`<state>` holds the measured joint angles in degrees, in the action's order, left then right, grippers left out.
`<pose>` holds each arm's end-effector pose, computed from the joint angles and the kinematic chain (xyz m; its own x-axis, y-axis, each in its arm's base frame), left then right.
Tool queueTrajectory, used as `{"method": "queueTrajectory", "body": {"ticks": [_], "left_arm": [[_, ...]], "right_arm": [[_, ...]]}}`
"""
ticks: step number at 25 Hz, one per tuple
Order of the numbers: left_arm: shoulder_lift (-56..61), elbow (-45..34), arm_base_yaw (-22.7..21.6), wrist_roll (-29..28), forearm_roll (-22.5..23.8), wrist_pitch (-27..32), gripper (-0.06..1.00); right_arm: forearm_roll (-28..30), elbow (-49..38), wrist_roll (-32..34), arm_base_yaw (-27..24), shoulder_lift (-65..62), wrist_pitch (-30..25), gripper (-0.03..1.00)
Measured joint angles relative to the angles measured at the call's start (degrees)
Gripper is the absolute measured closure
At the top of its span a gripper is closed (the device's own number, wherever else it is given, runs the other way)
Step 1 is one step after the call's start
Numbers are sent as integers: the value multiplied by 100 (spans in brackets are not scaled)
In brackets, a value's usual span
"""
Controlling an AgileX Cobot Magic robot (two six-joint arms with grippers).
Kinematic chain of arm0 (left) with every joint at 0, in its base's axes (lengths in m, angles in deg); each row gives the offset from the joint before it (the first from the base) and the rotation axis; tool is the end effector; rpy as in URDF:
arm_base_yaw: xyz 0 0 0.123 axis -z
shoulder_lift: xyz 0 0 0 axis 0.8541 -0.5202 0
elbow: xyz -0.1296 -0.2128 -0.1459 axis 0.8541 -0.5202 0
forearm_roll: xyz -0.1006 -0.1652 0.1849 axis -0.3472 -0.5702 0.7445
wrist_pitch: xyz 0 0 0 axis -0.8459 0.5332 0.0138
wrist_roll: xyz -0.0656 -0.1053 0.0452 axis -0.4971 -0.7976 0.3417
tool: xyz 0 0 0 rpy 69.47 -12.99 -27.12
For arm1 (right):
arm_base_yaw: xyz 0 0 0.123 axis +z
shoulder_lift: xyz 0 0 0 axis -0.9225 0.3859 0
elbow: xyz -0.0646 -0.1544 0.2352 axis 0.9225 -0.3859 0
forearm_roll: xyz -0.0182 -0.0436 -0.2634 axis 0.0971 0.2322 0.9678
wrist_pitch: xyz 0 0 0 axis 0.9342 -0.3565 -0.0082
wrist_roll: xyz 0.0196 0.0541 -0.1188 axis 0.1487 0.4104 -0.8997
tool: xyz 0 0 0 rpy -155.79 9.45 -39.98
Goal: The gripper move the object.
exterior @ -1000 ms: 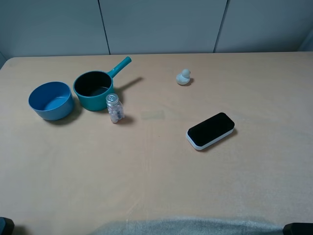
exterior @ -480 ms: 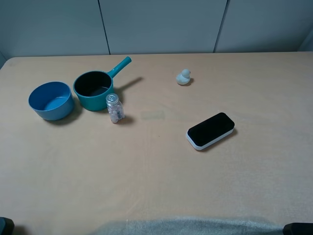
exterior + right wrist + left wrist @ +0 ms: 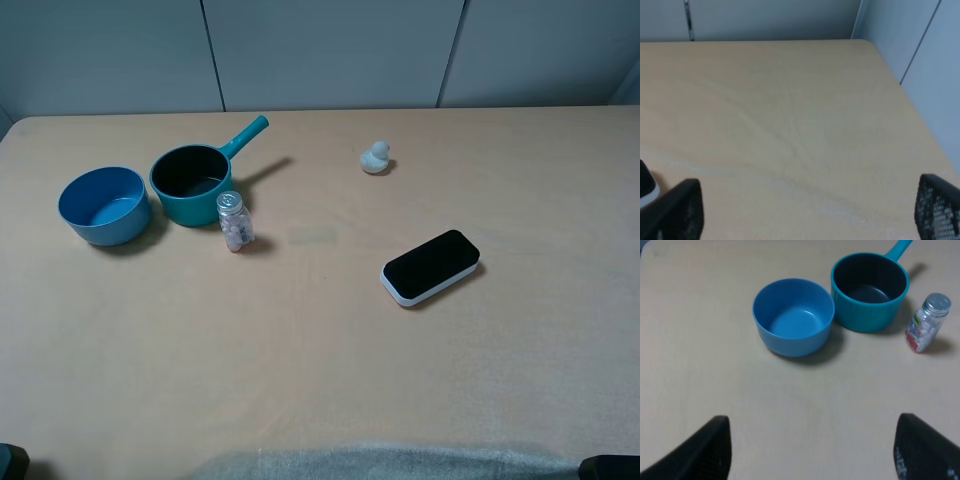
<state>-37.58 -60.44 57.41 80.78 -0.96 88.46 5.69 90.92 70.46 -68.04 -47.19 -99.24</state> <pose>0.0419 -0.0034 0.2662 -0.4433 0.0671 -0.8939 0.0415 0.9977 0.0543 0.0434 -0.0155 0.2690 -0.4277 -0.0371 -0.9032 0.0966 0.9916 -0.0865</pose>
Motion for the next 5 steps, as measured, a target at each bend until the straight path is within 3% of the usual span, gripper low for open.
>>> {"method": "queueTrajectory", "body": {"ticks": [5], "left_arm": [[0,0,0,0,0,0,20]], "right_arm": [[0,0,0,0,0,0,33]]}}
